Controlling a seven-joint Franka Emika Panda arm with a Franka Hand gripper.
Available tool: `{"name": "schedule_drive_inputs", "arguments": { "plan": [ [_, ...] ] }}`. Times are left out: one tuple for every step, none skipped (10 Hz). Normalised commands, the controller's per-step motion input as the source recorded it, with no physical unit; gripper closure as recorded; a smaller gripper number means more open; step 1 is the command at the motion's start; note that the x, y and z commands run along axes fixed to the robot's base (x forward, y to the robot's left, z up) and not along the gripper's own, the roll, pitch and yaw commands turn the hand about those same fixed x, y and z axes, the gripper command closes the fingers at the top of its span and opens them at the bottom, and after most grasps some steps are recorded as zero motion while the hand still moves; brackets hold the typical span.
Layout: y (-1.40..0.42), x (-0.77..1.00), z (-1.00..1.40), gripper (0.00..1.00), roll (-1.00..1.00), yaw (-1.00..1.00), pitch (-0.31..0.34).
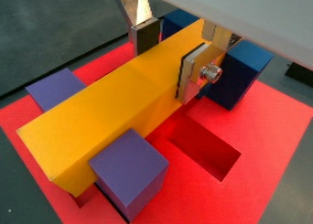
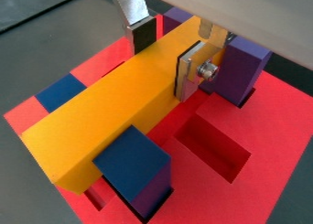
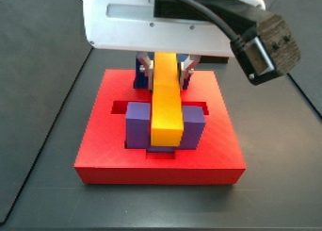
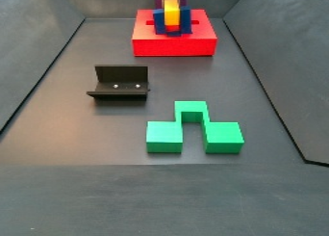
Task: Pick up the yellow object. Move up. Move to above the board. Insert the yellow object.
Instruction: Insert the yellow object.
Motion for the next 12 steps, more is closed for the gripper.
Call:
{"name": "schedule_drive_inputs", "arguments": {
  "plan": [
    [0.00, -0.01, -0.13, 1.00, 0.01, 0.00, 0.021],
    [0.00, -0.07, -0.16, 1.00, 0.00, 0.00, 0.020],
    [0.00, -0.12, -0.19, 1.00, 0.00, 0.00, 0.011],
    [0.00, -0.05, -0.16, 1.00, 0.00, 0.00, 0.000],
    [0.00, 0.00, -0.20, 1.00, 0.02, 0.00, 0.000],
    [-0.10, 0.03, -0.30, 1.00, 0.05, 0.00, 0.000],
    [-0.12, 0.00, -0.39, 1.00, 0.02, 0.00, 0.000],
    [-0.12, 0.00, -0.42, 1.00, 0.02, 0.00, 0.000],
    [-0.09, 0.00, -0.45, 1.00, 0.05, 0.00, 0.000],
    [0.00, 0.00, -0.35, 1.00, 0.06, 0.00, 0.000],
    [0.27, 0.00, -0.10, 1.00, 0.03, 0.00, 0.000],
    [0.42, 0.00, 0.00, 1.00, 0.01, 0.00, 0.004]
  ]
}}
